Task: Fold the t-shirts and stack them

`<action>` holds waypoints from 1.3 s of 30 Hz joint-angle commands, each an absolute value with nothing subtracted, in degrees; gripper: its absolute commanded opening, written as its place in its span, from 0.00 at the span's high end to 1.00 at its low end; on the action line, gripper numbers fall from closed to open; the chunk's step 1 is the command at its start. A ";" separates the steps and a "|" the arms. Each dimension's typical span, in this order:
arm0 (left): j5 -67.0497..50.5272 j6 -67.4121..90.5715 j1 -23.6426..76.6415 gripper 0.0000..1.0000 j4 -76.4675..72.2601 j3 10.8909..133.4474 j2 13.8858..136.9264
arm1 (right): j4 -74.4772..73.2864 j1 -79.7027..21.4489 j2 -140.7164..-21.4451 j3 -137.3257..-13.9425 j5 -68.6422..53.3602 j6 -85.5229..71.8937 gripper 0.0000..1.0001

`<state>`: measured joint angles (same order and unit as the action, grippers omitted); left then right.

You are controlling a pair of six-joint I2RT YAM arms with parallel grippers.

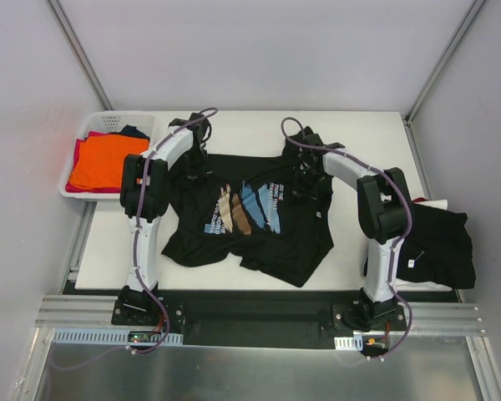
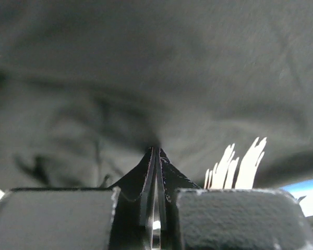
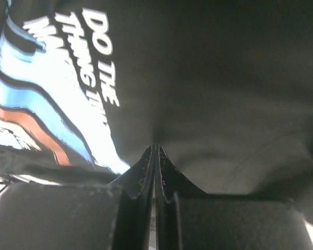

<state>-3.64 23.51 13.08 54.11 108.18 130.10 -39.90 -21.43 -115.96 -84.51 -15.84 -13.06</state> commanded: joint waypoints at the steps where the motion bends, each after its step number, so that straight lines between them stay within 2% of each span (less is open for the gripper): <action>1: -9.83 23.11 12.83 1.00 51.50 111.96 133.58 | -39.81 -21.62 -119.00 -89.29 -19.25 -12.92 0.99; 10: -8.97 24.78 10.99 1.00 50.62 115.14 137.63 | -41.13 -19.69 -123.40 -92.81 -19.78 -13.36 0.99; 15: -2.22 25.05 8.35 1.00 54.57 117.07 136.85 | -43.67 -18.11 -123.57 -93.34 -18.81 -12.75 0.99; 26: -1.41 24.96 5.72 1.00 57.30 116.80 133.42 | -48.43 -13.01 -122.25 -93.16 -15.74 -10.72 0.99; 31: -5.00 24.61 4.92 0.99 58.10 119.88 132.90 | -48.51 -11.16 -121.03 -95.89 -20.20 -8.09 0.99; 33: -7.47 24.70 5.45 0.91 58.10 120.58 129.49 | -48.52 -11.86 -116.67 -95.45 -23.37 -7.65 0.85; 34: -7.64 24.52 5.97 0.75 58.10 120.76 127.81 | -48.43 -12.21 -114.63 -93.45 -24.25 -7.56 0.75; 35: -8.08 24.00 7.54 0.70 58.10 120.76 126.05 | -48.08 -13.61 -112.09 -91.77 -25.21 -7.65 0.53; 36: -8.61 23.91 8.25 0.63 58.10 119.63 121.77 | -48.16 -14.41 -107.54 -90.10 -25.57 -7.73 0.45; 37: -9.31 24.08 9.22 0.51 58.01 118.49 119.55 | -48.08 -15.28 -104.97 -86.00 -25.92 -7.91 0.39; 38: -9.93 24.34 10.62 0.23 58.09 116.82 117.27 | -47.99 -17.47 -102.85 -83.87 -26.62 -8.00 0.33; 39: -11.85 24.61 11.33 0.13 58.10 112.37 113.16 | -47.99 -18.45 -100.92 -82.02 -26.89 -8.00 0.32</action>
